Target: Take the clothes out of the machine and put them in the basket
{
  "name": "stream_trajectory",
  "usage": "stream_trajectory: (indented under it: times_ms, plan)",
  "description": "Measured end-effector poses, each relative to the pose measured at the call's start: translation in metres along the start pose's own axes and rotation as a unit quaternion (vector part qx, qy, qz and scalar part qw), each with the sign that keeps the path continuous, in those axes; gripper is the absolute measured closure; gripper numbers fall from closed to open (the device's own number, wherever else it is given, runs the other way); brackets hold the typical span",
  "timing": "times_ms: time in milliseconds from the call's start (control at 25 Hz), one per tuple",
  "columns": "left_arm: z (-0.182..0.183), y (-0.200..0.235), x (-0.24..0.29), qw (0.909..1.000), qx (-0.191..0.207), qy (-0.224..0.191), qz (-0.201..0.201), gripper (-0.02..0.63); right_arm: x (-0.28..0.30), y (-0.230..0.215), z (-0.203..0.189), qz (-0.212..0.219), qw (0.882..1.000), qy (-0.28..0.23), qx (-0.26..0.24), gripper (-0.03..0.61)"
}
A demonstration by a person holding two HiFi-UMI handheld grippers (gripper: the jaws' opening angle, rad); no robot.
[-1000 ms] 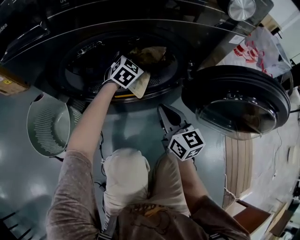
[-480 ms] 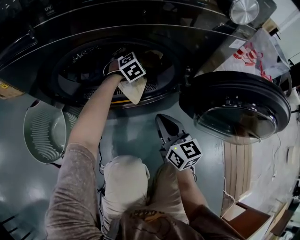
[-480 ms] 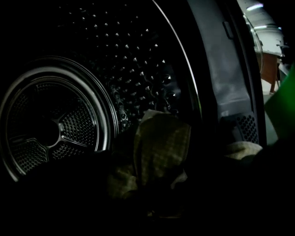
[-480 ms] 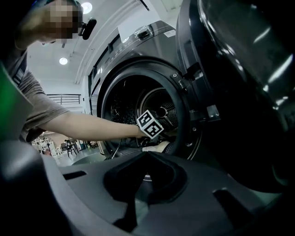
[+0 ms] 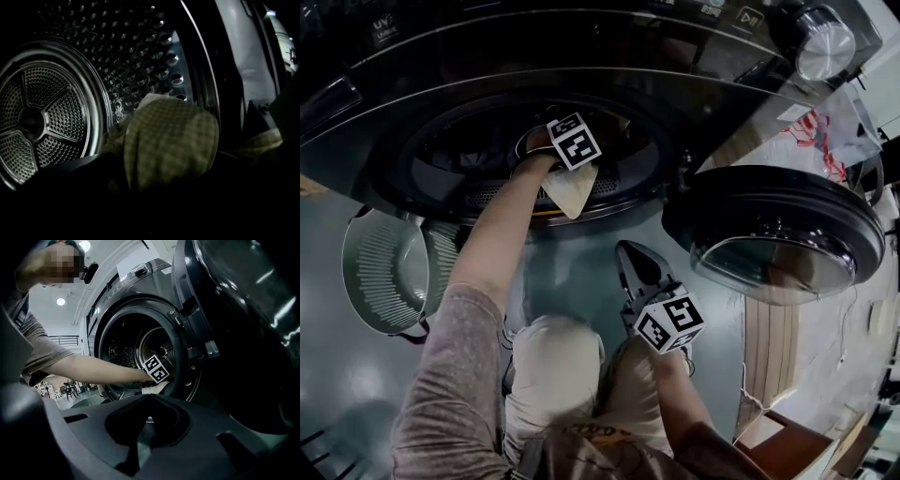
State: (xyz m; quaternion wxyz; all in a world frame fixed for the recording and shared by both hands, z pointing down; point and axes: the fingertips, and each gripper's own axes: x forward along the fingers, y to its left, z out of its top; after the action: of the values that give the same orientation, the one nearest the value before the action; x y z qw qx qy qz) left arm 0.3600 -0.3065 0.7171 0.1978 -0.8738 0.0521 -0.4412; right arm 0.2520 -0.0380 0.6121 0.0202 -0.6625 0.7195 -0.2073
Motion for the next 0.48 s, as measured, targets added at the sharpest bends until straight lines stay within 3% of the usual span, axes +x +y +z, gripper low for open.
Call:
stream_trajectory:
  times_ms: [80,320,480]
  plan:
    - [-0.002,-0.001,0.007,1.0000,-0.005,0.004,-0.003,0.135,0.001,-0.002,-0.001,-0.003,1.000,0.002,-0.001,0.581]
    - [-0.007,0.002,0.019,0.9996,-0.028,0.008,-0.001,0.256,0.000,-0.007,-0.002,-0.010,1.000,0.006,-0.001,0.581]
    - [-0.008,0.001,0.020,0.9998,-0.010,0.010,0.011,0.344,-0.001,-0.008,-0.002,-0.012,1.000,0.006,0.000,0.581]
